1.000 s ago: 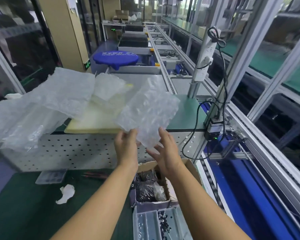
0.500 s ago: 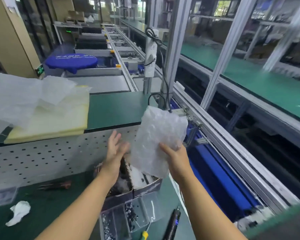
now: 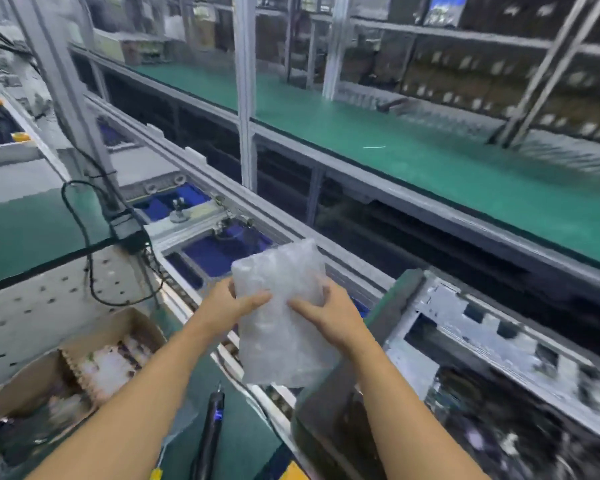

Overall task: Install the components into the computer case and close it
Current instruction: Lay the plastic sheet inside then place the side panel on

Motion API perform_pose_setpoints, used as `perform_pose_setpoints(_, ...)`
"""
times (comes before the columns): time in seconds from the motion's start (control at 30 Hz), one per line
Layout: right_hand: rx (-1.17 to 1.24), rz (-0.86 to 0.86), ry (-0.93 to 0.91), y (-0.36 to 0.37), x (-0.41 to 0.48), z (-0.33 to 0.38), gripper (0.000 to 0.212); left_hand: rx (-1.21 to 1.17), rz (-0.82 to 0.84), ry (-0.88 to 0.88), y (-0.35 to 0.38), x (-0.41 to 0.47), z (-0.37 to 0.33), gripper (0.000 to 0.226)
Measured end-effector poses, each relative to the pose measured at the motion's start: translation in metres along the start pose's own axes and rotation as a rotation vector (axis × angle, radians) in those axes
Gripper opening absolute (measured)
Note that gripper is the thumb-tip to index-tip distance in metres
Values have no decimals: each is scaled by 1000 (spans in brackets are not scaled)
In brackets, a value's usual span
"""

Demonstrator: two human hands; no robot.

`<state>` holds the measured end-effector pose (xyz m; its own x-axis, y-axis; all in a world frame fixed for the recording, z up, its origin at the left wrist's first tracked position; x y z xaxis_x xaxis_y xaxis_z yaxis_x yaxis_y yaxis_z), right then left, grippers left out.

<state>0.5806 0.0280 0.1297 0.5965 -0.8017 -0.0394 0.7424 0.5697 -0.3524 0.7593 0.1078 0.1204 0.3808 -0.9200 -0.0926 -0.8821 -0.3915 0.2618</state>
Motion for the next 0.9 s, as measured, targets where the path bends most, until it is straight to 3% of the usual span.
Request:
perform_pose_setpoints(0.1,0,-231,34,-55,-20,-22,56,-142,54,-123,57,6,13,41)
perform_pose_setpoints(0.23,194,-167,271,-114,-53,-58,109,-158,235,-235,128,9,31,53)
perform_pose_setpoints(0.27,258,-148,318,-129,-63,-67,107,-159,277,-239,147,8,36,51)
perform_pose_setpoints(0.33,307,-156,354,-158,-83,-82,79,-147,327,-236,187,5,48,47)
perform_pose_setpoints(0.43,195,-299,332,-211,-117,-97,44,-118,379,-246,245,-2,69,46)
perform_pose_setpoints(0.53,94,-455,326,-268,-150,-105,42,-61,426,-270,292,-7,86,46)
perform_pose_setpoints(0.6,4,-424,350,-291,-165,-112,42,11,468,-296,314,-10,96,54)
perform_pose_setpoints(0.67,-135,-332,382,-300,-172,-120,42,109,485,-319,326,-10,109,78)
perform_pose_setpoints(0.77,-335,-161,425,-292,-166,-139,44,421,479,-114,331,-8,115,112)
perform_pose_setpoints(0.83,-459,-51,451,-282,-159,-153,46,812,467,183,327,-8,112,111)
perform_pose_setpoints(0.9,-674,78,463,-272,-150,-163,52,1015,519,368,323,-10,117,100)
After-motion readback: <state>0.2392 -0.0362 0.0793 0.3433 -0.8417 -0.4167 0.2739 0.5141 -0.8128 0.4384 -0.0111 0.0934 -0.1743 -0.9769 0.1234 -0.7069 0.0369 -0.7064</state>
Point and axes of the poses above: each hand's wrist, its own x-axis towards the middle knuckle, its own y-axis out of the palm, z = x × y, the point moved 4 cm from there along x, towards the middle knuckle, and after that the axes turned 8 degrees about -x, right-handed, at the moved point
